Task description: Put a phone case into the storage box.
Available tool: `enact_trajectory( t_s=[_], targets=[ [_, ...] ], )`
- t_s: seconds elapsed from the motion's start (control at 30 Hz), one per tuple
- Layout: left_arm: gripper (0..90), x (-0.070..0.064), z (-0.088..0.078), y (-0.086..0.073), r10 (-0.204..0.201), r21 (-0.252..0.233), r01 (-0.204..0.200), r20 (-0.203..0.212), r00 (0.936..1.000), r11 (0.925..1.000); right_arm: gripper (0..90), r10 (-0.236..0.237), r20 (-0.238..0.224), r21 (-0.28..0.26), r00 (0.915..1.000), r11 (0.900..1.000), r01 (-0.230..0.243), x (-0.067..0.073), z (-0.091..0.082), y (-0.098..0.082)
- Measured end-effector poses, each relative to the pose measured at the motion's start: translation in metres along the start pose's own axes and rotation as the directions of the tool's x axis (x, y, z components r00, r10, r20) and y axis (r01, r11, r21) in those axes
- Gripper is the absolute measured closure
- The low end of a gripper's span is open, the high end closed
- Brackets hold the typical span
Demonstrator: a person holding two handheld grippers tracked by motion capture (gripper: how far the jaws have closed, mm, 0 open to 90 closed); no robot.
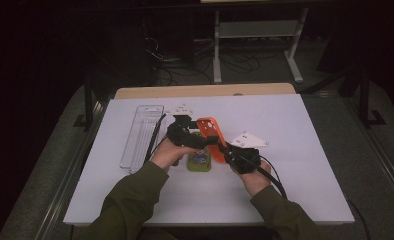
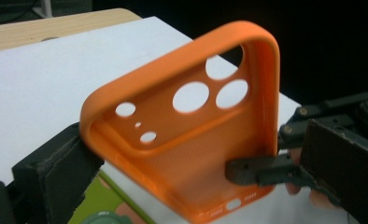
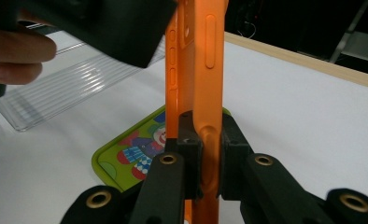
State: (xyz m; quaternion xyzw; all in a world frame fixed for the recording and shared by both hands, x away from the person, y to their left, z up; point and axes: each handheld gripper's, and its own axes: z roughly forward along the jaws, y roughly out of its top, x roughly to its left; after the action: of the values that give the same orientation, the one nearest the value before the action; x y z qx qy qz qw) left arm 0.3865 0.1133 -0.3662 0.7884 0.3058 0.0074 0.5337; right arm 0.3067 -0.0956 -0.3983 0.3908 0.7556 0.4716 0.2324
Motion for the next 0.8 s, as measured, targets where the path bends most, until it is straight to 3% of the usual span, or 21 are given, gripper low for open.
enact_trajectory(
  t_s=[0.37,0.7,0.8],
  targets=[
    [0.0,-0.002,0.0068,0.0009,-0.07,-0.05,0.069,-0.006,0.9976,0.9964,80.6,-0.017,-0.006,0.021,0.9998,1.0,0.017,0.006,0.0026,-0.0024],
    [0.0,0.0,0.0071,0.0006,-0.079,-0.044,0.079,0.009,0.9969,0.9959,80.4,-0.045,-0.013,0.042,0.9989,0.998,0.045,0.0089,0.0056,-0.0046],
    [0.8,0.0005,0.0068,0.0005,-0.065,-0.042,0.065,0.004,0.9979,0.997,80.3,-0.046,-0.011,0.044,0.9989,0.998,0.047,0.0086,0.0057,-0.0047]
  ],
)
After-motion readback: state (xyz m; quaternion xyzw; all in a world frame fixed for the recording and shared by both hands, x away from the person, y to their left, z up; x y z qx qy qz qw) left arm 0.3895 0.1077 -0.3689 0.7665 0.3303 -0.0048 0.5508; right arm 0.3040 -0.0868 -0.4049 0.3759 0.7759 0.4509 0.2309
